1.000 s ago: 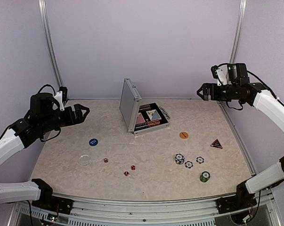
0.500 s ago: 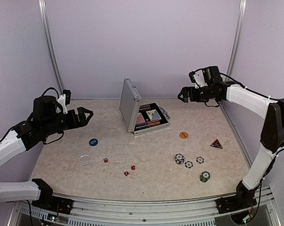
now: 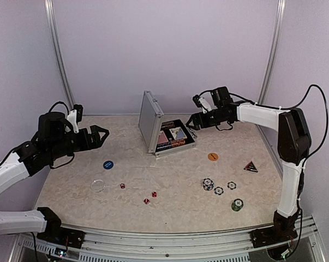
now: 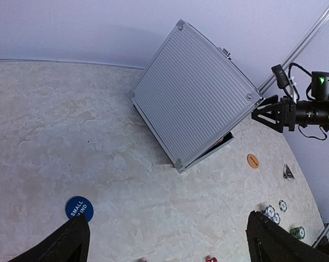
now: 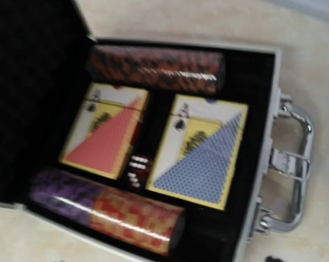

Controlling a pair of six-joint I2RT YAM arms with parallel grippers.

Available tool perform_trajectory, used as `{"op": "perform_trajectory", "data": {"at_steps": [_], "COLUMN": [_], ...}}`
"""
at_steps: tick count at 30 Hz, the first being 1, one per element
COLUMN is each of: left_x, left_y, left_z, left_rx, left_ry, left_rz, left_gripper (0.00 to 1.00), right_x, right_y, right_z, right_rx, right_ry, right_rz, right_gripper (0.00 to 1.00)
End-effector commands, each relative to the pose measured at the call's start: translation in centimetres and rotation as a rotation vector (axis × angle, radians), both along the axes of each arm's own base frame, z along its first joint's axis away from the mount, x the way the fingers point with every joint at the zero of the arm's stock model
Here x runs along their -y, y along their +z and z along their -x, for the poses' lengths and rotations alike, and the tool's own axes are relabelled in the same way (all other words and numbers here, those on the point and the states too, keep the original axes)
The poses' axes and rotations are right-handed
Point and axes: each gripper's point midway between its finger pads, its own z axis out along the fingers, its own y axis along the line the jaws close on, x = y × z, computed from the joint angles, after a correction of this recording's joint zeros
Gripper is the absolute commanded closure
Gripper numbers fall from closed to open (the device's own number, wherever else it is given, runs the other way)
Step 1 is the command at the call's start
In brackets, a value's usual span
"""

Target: Pack up texas hold em set

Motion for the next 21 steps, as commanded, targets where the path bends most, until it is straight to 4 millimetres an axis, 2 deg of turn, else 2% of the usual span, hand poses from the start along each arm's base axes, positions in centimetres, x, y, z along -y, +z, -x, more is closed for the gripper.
{"op": "perform_trajectory", "data": {"at_steps": [1,9,11,18,21], "left_x": [-0.1,0.0,0.1,0.2,0.3], "left_y": [0.1,-0.2,-0.2,-0.3,-0.5], "left_z": [0.3,0.5,0.6,0.6,0.6], "left_rx": [0.004,-0.002,-0.004,-0.006,-0.01], "left_ry": [0.013,0.014,0.014,0.013,0.011], "left_rz": [0.004,0.004,0.004,0.005,0.006], "left_gripper": [0.01,0.01,0.01,0.01,0.01], "right_x": [0.9,1.5,1.7,2.2,2.3], "right_y": [-1.5,-4.9,-5.8,-7.9,-8.7], "right_z": [-1.8,-2.4,-2.4,-2.7,-2.8], "right_rx": [-0.001,-0.068,-0.086,-0.082,-0.084], "right_ry": [-0.082,-0.147,-0.16,-0.206,-0.221], "right_rz": [0.052,0.083,0.091,0.208,0.25], "right_gripper": [0.29,0.43,0.43,0.31,0.29]}}
